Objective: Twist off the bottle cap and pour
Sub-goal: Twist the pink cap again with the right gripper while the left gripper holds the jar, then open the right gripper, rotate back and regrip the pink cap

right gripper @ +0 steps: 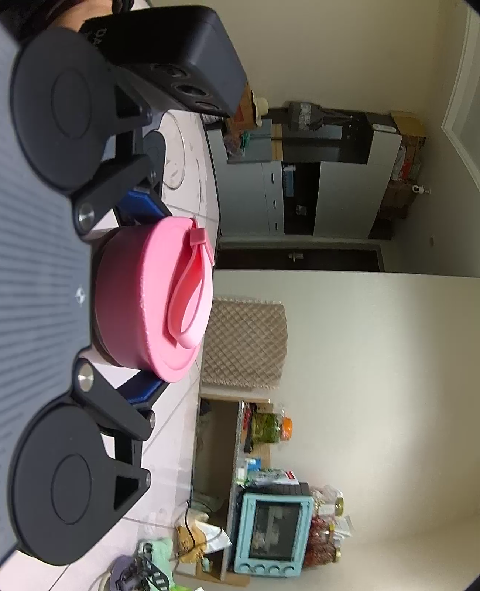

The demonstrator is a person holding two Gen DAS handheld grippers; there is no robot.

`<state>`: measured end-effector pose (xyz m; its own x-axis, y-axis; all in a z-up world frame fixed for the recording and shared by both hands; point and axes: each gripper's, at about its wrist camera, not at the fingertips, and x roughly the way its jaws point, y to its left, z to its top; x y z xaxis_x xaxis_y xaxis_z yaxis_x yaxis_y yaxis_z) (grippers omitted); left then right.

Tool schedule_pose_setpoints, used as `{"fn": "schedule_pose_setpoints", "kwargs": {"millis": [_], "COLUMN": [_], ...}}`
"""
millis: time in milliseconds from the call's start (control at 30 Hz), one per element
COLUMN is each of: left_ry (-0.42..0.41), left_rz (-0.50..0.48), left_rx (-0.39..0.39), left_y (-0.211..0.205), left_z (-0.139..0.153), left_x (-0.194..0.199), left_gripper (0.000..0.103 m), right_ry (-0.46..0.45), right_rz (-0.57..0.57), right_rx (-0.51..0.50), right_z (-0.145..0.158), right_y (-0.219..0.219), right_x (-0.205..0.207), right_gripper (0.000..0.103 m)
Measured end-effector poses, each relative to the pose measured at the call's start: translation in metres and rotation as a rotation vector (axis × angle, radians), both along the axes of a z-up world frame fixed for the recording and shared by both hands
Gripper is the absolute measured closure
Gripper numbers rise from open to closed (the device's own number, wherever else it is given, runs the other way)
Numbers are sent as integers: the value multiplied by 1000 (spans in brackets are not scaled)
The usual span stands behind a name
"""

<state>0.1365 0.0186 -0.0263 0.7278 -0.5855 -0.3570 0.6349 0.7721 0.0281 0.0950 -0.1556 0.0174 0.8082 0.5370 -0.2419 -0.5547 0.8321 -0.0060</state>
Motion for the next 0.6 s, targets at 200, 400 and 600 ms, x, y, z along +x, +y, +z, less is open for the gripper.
{"fn": "schedule_pose_setpoints", "kwargs": {"millis": [200,400,600], "left_ry": [0,0,0], "left_rz": [0,1,1], "left_rx": [1,0,0], "left_y": [-1,-1,-1], "left_z": [0,0,0], "left_x": [-1,-1,-1], "left_gripper": [13,13,13], "right_ry": [-1,-37,-27], "right_rz": [211,433,452], "right_rx": [10,14,12], "right_z": [-1,-4,2], "right_y": [-25,-50,-50], "right_x": [22,47,48], "right_gripper": [18,18,17]}}
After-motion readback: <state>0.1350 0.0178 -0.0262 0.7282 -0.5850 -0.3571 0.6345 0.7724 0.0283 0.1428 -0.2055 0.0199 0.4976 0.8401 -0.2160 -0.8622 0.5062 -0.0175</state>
